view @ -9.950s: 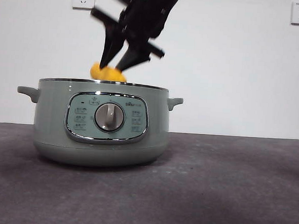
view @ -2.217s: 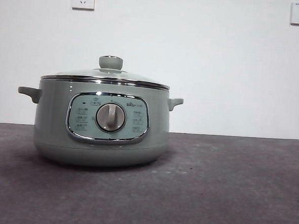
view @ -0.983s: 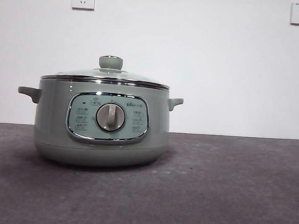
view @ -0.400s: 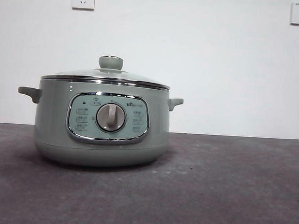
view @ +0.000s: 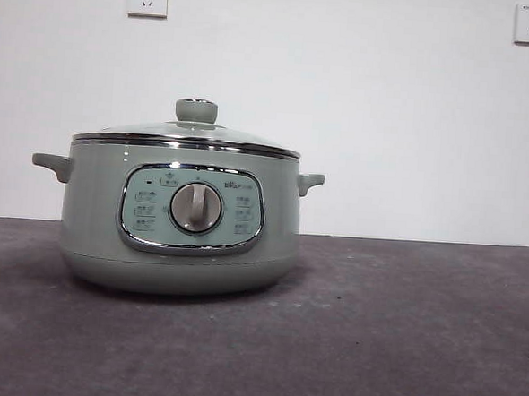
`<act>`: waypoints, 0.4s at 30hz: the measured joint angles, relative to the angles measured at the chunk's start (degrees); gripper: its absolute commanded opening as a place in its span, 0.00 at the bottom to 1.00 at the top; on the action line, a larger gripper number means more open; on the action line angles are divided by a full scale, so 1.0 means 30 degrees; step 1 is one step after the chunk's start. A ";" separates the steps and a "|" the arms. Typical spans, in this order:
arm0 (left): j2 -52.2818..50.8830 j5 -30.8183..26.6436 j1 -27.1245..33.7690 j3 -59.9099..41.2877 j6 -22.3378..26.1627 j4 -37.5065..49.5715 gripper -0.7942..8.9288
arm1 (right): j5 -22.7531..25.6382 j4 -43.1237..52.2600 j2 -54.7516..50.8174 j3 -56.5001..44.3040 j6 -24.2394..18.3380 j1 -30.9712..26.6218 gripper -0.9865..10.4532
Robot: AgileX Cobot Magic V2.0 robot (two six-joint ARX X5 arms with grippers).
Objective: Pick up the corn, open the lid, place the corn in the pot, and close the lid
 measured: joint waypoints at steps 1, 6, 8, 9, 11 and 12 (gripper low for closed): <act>-0.0663 0.0015 0.0452 -0.0896 0.0233 0.0925 0.08 | 0.0000 0.0000 0.0000 0.0000 0.0000 0.0000 0.09; -0.3155 0.0095 0.1931 -0.6084 0.0765 0.4605 0.08 | 0.0000 0.0000 0.0000 0.0000 0.0007 0.0000 0.09; -0.4102 0.0095 0.2368 -0.8378 0.0750 0.5355 0.08 | 0.0000 0.0000 0.0000 0.0000 0.0000 0.0000 0.09; -0.4517 0.0102 0.2543 -0.9428 0.0743 0.5756 0.08 | 0.0000 0.0000 0.0000 0.0000 0.0000 0.0000 0.09; -0.5523 0.0080 0.2878 -1.1708 0.0619 0.6477 0.08 | 0.0000 0.0000 0.0000 0.0000 0.0000 0.0000 0.09; -0.6062 0.0073 0.3002 -1.2786 0.0590 0.6841 0.08 | 0.0000 0.0000 0.0000 0.0000 0.0007 0.0000 0.09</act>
